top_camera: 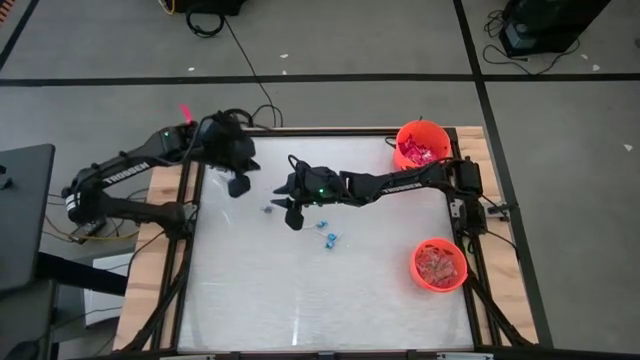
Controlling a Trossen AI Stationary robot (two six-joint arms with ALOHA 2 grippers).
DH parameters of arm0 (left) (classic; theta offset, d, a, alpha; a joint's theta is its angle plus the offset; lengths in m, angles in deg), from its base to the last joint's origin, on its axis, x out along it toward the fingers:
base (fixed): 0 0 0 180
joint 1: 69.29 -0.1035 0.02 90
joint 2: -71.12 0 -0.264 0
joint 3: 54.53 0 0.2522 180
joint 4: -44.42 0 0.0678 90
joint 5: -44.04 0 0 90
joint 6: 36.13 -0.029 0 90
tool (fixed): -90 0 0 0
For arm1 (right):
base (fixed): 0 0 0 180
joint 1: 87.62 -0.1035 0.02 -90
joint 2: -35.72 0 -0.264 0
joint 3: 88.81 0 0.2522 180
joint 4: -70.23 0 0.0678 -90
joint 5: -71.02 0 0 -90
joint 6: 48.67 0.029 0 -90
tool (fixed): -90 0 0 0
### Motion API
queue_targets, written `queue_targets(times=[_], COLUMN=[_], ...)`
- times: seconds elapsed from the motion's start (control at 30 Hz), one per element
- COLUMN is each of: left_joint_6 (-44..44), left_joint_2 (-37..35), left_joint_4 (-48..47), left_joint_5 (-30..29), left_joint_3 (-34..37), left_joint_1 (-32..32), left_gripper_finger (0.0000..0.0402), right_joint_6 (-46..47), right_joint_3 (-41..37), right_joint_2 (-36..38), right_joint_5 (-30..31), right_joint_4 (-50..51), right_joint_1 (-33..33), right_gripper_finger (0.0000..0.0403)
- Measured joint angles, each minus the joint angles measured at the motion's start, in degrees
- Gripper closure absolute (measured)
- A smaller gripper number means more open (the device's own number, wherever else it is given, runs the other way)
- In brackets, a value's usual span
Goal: Sort candy by brand, put in halloween buckets
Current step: Put the blue candy into the white bucket
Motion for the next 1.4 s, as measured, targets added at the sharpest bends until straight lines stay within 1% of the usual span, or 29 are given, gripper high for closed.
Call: queue_targets(times=[0.07, 0.17, 0.27, 0.37, 0.5, 0.63, 0.8, 0.87, 0.97, 1.0, 1.1, 1.27, 1.4], left_joint_6=[0.0, 0.1, 0.3, 1.4, 3.1, 5.1, 6.1, 6.1, 6.1, 6.1, 6.1, 6.1, 6.4], left_joint_2=[-0.2, -0.2, -0.2, -0.2, -0.2, -0.2, -0.2, -0.2, -0.2, -0.2, -0.2, -0.1, -0.1], left_joint_4=[-0.7, -2.1, -2.5, -1.5, -1.0, -1.8, -3.7, -4.1, -4.0, -4.0, -4.0, -2.7, -2.1], left_joint_5=[-0.1, 0.0, 0.1, 0.1, -0.2, -0.9, -1.2, -1.2, -1.2, -1.2, -1.2, -1.2, -1.2], left_joint_3=[-0.2, -0.2, -0.2, -0.2, -0.2, -0.2, -0.2, -0.2, -0.2, -0.2, -0.2, -0.2, -0.2], left_joint_1=[-2.1, -4.2, -4.7, -4.6, -4.6, -4.6, -4.6, -4.6, -4.5, -4.5, -4.5, -4.5, -4.5], left_gripper_finger=[0.0401, 0.0399, 0.0388, 0.0369, 0.0337, 0.0308, 0.0295, 0.0295, 0.0294, 0.0294, 0.0294, 0.0294, 0.0294], right_joint_6=[0.3, 0.9, 2.5, 0.0, -6.5, -10.2, -16.9, -18.8, -18.6, -18.6, -18.7, -18.1, -18.2], right_joint_3=[0.0, 0.0, 0.0, 0.1, 0.0, 0.0, -0.1, 0.2, 0.1, 0.0, 0.0, 0.0, 0.0], right_joint_2=[0.0, 0.0, 0.0, -1.5, -7.0, -10.7, -12.6, -12.8, -13.0, -13.0, -13.0, -14.6, -15.4], right_joint_5=[1.3, 1.3, 1.3, 1.2, -0.4, -0.5, 0.5, -1.5, -7.1, -8.1, -9.4, -14.7, -15.5], right_joint_4=[0.3, 0.9, 3.6, 7.0, 9.1, 7.8, 5.3, 3.3, 4.3, 5.0, 5.5, 6.7, 6.3], right_joint_1=[0.0, 0.3, 0.3, 0.3, 0.8, 2.6, 4.1, 4.8, 6.3, 6.7, 7.9, 9.4, 9.4], right_gripper_finger=[0.0250, 0.0263, 0.0280, 0.0281, 0.0258, 0.0230, 0.0213, 0.0211, 0.0213, 0.0215, 0.0224, 0.0247, 0.0260])
